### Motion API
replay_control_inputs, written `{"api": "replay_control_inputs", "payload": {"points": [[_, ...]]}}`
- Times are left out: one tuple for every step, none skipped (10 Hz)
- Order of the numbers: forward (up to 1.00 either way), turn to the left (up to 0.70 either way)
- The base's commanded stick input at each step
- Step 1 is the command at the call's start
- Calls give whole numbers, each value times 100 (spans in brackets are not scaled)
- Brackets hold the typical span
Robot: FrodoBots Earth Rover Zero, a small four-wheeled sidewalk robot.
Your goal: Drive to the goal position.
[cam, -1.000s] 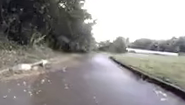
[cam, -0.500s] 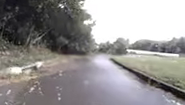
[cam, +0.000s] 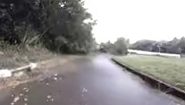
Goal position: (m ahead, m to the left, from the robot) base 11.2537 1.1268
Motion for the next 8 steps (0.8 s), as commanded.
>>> {"api": "replay_control_inputs", "payload": {"points": [[70,-3],[70,-3],[70,-3],[70,-3],[70,-3],[70,-3],[70,-3],[70,-3]]}}
